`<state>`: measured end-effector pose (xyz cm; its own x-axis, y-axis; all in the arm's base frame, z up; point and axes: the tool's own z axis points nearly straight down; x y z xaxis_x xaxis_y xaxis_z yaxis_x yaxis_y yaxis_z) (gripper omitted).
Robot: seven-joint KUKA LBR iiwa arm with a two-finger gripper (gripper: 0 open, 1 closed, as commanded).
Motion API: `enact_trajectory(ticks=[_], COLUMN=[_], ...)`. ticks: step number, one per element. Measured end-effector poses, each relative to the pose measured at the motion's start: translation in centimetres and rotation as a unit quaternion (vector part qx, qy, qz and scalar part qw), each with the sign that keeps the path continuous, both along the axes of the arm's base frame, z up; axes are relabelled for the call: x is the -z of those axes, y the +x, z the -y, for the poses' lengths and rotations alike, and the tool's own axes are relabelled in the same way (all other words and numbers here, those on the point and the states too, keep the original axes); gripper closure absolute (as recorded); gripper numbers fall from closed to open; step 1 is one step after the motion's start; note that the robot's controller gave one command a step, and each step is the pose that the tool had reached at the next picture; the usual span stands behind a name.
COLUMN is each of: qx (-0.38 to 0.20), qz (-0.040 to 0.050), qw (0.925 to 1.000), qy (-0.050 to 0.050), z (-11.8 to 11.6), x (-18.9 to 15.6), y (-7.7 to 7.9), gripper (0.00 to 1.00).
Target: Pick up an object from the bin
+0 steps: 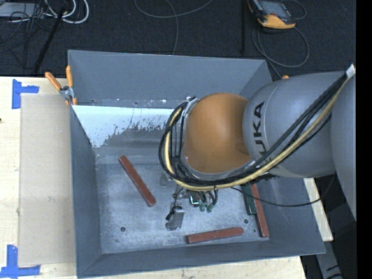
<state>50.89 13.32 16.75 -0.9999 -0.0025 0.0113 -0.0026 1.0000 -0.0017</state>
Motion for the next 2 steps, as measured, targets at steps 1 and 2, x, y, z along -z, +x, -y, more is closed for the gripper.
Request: enact_trajectory(ticks=[1,2], qx=[0.002,-0.030], qz=[0.0004,0.0081], qw=[1.0000,0.9995], qy=[-0.001,-0.001], z=[5.9,12.8], x=[9.6,6.4], y=[0.3,4.4], gripper=[0.00,0.00])
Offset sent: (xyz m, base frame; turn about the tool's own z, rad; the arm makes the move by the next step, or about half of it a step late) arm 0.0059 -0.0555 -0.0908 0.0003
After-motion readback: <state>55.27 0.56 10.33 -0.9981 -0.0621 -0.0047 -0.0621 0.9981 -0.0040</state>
